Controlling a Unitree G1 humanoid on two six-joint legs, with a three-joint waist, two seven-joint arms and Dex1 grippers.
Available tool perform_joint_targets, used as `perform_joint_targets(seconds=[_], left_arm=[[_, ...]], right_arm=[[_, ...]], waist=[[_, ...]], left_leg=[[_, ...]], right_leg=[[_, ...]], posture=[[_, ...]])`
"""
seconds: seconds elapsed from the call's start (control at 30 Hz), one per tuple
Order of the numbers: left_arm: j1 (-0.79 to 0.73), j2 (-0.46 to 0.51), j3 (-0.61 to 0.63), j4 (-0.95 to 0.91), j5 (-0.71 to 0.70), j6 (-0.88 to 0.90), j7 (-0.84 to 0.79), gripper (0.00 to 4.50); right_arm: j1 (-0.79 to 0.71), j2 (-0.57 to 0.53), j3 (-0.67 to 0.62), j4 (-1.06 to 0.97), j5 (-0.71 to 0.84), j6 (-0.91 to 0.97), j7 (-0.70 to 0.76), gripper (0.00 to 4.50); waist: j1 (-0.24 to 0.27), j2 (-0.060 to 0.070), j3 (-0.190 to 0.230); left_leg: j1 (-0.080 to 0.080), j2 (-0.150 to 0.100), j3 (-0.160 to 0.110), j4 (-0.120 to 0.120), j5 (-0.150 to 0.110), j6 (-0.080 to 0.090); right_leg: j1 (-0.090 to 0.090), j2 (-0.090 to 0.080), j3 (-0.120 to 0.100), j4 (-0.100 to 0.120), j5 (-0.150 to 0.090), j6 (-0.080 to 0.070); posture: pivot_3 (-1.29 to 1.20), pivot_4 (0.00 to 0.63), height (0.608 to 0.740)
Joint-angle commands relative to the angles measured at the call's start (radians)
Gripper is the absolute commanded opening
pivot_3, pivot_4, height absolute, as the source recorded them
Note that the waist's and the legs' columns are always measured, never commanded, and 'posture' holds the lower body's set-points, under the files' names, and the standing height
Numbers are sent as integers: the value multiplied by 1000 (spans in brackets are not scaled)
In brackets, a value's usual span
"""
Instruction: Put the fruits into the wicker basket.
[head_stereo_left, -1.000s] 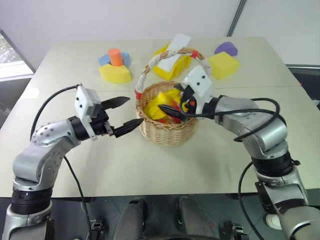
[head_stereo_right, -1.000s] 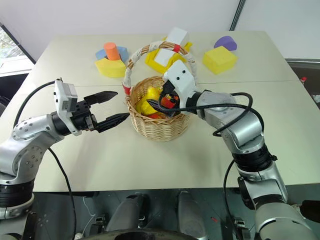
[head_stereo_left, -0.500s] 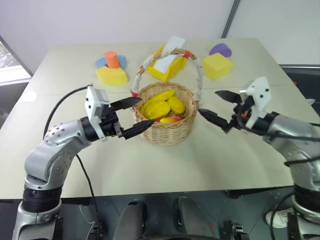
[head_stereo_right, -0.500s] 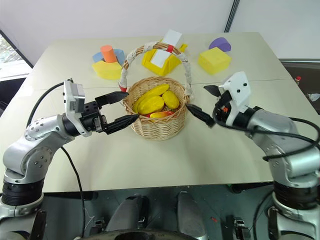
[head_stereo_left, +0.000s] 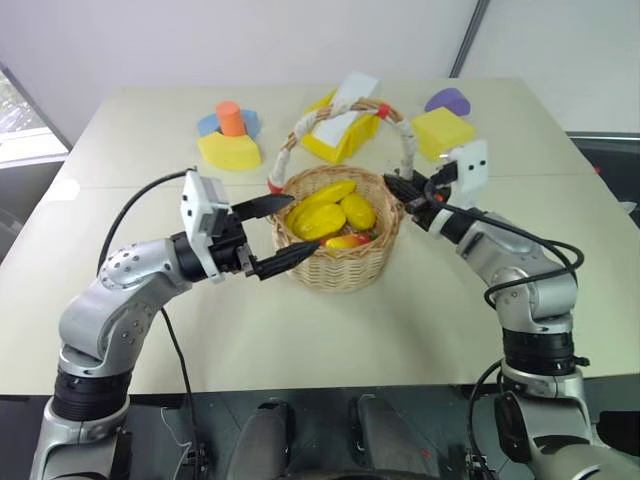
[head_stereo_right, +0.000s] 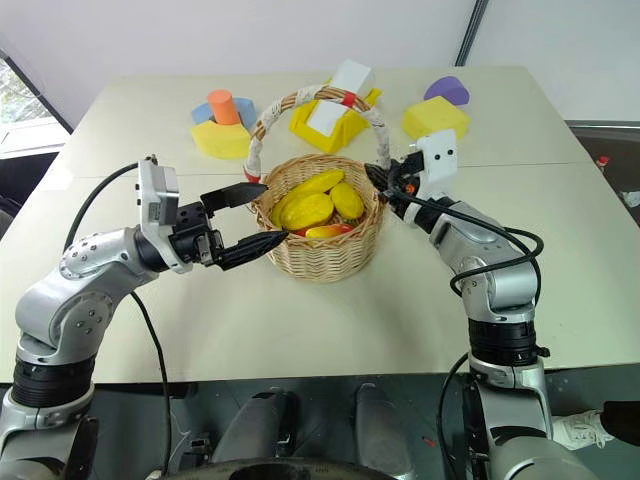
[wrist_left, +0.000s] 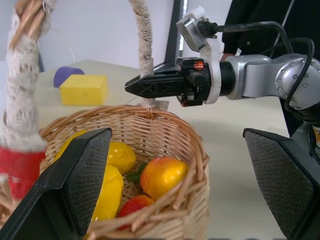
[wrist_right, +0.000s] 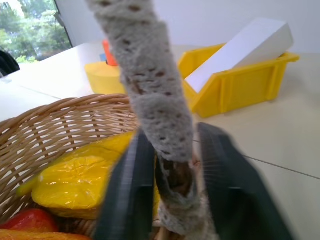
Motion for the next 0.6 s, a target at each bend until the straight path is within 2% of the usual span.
perform_joint_targets(seconds=[0.03,0.27,0.47,0.6], left_arm=[[-4,-9,-9,-33,-16,-4,8,4500],[-19,-26,-33,-23,-17,-9,9,4500],[-40,-43,-51,3,-7,-21,-4,4500],[-54,-58,-66,17,5,-30,-3,4500]], right_arm=[[15,-16,-29,-92,21,-35,20,38],[42,-152,-236,-74,-30,-58,-60,37],[7,-272,-407,178,-131,-138,-206,37],[-19,-290,-431,323,-156,-215,-231,37]], waist=[[0,0,0],[6,0,0],[0,0,0],[-10,1,0]], left_leg=[[0,0,0,0,0,0],[0,-1,0,0,0,0],[0,-1,0,0,-1,1],[2,1,4,0,-1,1]], right_leg=[[0,0,0,0,0,0],[1,0,0,0,0,0],[2,0,0,-2,0,0],[2,2,2,-2,0,0]], posture=[[0,150,740],[0,150,740],[0,150,740],[0,150,740]])
